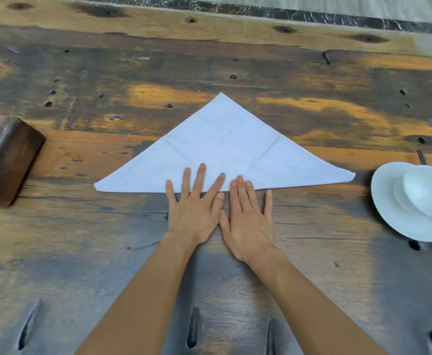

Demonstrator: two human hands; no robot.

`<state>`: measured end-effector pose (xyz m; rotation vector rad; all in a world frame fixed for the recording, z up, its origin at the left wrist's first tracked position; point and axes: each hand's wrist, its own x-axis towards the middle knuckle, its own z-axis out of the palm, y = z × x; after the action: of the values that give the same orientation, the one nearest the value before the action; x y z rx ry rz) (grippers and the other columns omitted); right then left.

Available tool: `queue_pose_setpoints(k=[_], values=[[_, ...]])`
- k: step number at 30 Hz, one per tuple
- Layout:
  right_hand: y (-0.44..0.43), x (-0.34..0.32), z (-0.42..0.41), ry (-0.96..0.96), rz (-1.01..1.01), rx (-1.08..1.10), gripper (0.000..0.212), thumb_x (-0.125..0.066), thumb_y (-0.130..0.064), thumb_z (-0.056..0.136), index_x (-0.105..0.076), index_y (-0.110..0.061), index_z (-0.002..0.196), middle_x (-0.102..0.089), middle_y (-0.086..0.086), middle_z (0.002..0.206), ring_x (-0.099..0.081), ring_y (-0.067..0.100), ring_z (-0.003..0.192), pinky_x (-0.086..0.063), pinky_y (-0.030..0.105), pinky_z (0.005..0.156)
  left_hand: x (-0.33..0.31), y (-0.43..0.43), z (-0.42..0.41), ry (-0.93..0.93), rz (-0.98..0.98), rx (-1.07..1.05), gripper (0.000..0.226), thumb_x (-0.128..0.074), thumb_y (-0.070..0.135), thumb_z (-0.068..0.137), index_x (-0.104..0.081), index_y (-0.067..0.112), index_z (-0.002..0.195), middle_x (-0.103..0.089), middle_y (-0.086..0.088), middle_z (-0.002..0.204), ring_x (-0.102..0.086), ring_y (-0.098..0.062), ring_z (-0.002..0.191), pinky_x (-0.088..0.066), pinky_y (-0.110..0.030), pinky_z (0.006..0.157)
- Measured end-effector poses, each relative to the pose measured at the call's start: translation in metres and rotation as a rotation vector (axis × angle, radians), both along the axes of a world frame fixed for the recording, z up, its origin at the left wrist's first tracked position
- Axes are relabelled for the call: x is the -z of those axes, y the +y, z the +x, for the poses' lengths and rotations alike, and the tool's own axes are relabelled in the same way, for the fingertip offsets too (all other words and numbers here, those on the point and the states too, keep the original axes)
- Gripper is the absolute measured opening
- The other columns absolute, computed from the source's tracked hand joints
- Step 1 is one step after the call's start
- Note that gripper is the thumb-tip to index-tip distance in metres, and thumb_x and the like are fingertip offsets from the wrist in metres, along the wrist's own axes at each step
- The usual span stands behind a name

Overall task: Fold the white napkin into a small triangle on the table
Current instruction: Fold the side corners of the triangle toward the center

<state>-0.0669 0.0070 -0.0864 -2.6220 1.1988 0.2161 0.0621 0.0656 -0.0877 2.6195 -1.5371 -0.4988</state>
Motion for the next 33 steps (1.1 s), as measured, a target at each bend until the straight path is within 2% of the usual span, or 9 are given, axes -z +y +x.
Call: queue_pose_setpoints(k=[3, 9, 12, 14, 18, 21, 23, 27, 33], values=[[-0.007, 0.003, -0.007, -0.011, 0.003, 0.018, 0.074, -0.005, -0.059, 0.1, 0.009, -0.017, 0.16, 0.018, -0.005, 0.167, 0.02, 0.011, 0.152, 0.024, 0.051, 0.117, 0.009, 0.009, 0.006, -0.019, -0.03, -0.026, 0.054, -0.001, 0.06, 0.101, 0.008, 0.06, 0.154, 0.018, 0.01, 0.171, 0.02, -0.028, 0.156, 0.013, -0.062, 0.121], [-0.044, 0.0, -0.058, 0.012, -0.015, 0.163, 0.075, -0.006, -0.064, 0.099, 0.006, -0.024, 0.161, 0.014, -0.007, 0.168, 0.018, 0.009, 0.153, 0.021, 0.052, 0.119, 0.009, 0.011, 0.008, -0.029, 0.0, -0.026, 0.056, 0.002, 0.062, 0.101, 0.004, 0.057, 0.156, 0.014, 0.007, 0.172, 0.02, -0.032, 0.156, 0.011, -0.066, 0.12], [-0.044, -0.007, -0.065, 0.045, -0.042, 0.141, 0.075, -0.003, -0.064, 0.099, -0.001, -0.023, 0.162, 0.006, -0.004, 0.17, 0.013, 0.013, 0.154, 0.024, 0.054, 0.116, -0.001, -0.003, -0.004, -0.082, -0.01, -0.047, 0.06, -0.007, 0.057, 0.104, -0.021, 0.04, 0.16, 0.003, -0.001, 0.173, 0.01, -0.038, 0.157, 0.009, -0.067, 0.12], [-0.04, -0.012, -0.057, -0.014, -0.057, 0.125, 0.075, -0.004, -0.06, 0.1, -0.01, -0.018, 0.162, -0.002, -0.002, 0.17, 0.009, 0.014, 0.155, 0.025, 0.053, 0.116, -0.004, -0.02, -0.019, -0.099, -0.076, -0.001, 0.06, -0.013, 0.05, 0.106, -0.027, 0.028, 0.16, 0.003, -0.003, 0.173, 0.006, -0.033, 0.158, 0.007, -0.066, 0.122], [-0.042, -0.016, -0.035, -0.2, 0.029, 0.013, 0.07, -0.004, -0.054, 0.102, -0.008, -0.019, 0.162, -0.002, -0.004, 0.169, 0.013, 0.009, 0.154, 0.018, 0.049, 0.121, 0.006, -0.047, -0.026, -0.06, -0.074, 0.128, 0.059, -0.008, 0.051, 0.103, 0.007, 0.045, 0.16, 0.019, -0.001, 0.171, 0.017, -0.028, 0.157, 0.01, -0.066, 0.12], [-0.052, -0.014, -0.028, -0.2, 0.082, -0.092, 0.072, -0.002, -0.059, 0.1, -0.002, -0.022, 0.162, 0.002, -0.007, 0.169, 0.016, 0.007, 0.153, 0.019, 0.046, 0.121, 0.019, -0.048, -0.019, -0.066, -0.012, 0.125, 0.059, -0.003, 0.058, 0.099, 0.024, 0.05, 0.151, 0.022, 0.002, 0.17, 0.021, -0.027, 0.156, 0.012, -0.066, 0.12], [-0.056, -0.009, -0.03, -0.173, 0.1, -0.109, 0.074, -0.002, -0.064, 0.098, 0.0, -0.025, 0.161, 0.004, -0.009, 0.169, 0.017, 0.005, 0.152, 0.021, 0.045, 0.12, 0.024, -0.046, -0.019, -0.077, -0.041, 0.105, 0.057, -0.002, 0.061, 0.099, 0.023, 0.053, 0.149, 0.018, 0.004, 0.171, 0.019, -0.026, 0.157, 0.011, -0.064, 0.12], [-0.06, 0.002, -0.044, -0.15, 0.102, -0.027, 0.082, 0.004, -0.073, 0.094, 0.002, -0.028, 0.162, 0.013, -0.01, 0.168, 0.023, 0.005, 0.15, 0.019, 0.039, 0.121, 0.022, -0.047, -0.021, -0.052, -0.1, 0.058, 0.056, -0.007, 0.06, 0.1, 0.003, 0.059, 0.155, 0.01, 0.006, 0.173, 0.014, -0.029, 0.158, 0.01, -0.063, 0.121], [-0.087, 0.006, -0.102, -0.063, 0.014, 0.219, 0.085, 0.005, -0.078, 0.091, 0.009, -0.029, 0.161, 0.017, -0.012, 0.167, 0.025, 0.004, 0.149, 0.018, 0.041, 0.121, 0.017, -0.045, -0.023, -0.024, -0.091, 0.025, 0.054, -0.01, 0.06, 0.103, 0.006, 0.061, 0.154, 0.012, 0.006, 0.172, 0.017, -0.03, 0.157, 0.009, -0.066, 0.121]])
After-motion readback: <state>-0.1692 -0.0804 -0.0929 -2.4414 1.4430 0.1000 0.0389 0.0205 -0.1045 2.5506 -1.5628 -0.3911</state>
